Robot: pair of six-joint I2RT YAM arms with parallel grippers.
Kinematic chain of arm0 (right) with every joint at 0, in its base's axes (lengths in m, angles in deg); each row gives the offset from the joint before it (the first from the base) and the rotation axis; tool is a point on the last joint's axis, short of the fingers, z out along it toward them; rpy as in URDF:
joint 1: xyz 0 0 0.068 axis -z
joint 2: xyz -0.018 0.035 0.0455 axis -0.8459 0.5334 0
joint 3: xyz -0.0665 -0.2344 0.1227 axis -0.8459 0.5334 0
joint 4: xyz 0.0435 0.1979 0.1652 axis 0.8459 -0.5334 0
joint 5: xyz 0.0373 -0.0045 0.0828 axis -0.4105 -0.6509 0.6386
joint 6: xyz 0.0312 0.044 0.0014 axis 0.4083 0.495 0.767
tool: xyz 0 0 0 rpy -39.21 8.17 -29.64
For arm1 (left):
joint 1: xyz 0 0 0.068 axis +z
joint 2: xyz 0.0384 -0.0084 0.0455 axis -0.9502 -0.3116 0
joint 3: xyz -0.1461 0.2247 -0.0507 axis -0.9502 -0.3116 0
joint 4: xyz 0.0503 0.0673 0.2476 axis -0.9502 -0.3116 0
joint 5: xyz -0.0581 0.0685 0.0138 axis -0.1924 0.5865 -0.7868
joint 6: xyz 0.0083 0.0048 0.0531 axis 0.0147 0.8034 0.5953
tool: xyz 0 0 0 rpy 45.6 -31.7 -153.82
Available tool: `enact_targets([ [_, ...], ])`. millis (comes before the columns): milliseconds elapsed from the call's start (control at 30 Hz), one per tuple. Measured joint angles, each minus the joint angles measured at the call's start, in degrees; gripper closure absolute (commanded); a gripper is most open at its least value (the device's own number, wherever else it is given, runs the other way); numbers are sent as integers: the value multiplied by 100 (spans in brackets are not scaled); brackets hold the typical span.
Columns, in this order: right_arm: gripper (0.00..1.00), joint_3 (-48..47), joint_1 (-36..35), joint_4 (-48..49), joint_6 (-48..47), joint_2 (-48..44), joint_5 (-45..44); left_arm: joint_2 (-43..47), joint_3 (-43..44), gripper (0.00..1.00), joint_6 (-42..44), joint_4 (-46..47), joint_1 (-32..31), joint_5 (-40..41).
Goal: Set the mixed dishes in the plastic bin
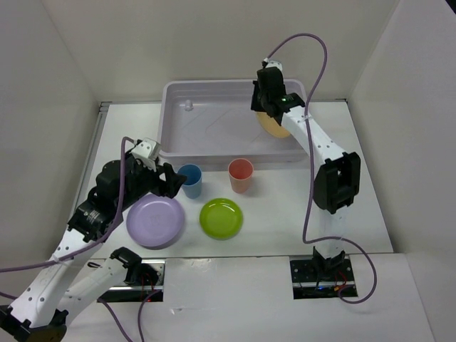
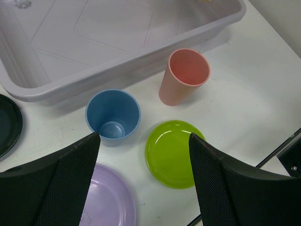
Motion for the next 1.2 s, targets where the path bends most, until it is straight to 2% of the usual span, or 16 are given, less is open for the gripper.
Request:
enact_targets([
  [200,100,-385,461,-46,22,807,328,-15,0,17,9,-70,0,107],
  [500,100,-1829,555,-365,-4,2352,455,-79,0,17,9,-96,0,188],
  [700,100,-3423,562,-1091,-48,3563,431,-59,2,17,9,-101,0,310],
  [767,100,-4398,573,-1526,-63,4092,404,-33,0,17,11,-101,0,341],
  [833,100,-5770,592,-1982,-57,4802,413,-13,0,17,13,-101,0,350],
  [900,99,-6015,623,-2199,-52,4948,468,-7,0,17,15,-98,7,361],
  [967,89,-6428,673,-2503,-24,5147,474,-7,0,17,13,-101,7,363],
  [1100,73,-6675,748,-2830,33,5243,520,-2,0,17,15,-101,7,365],
  [1200,70,-6710,772,-2920,44,5252,553,20,2,17,13,-105,7,365],
])
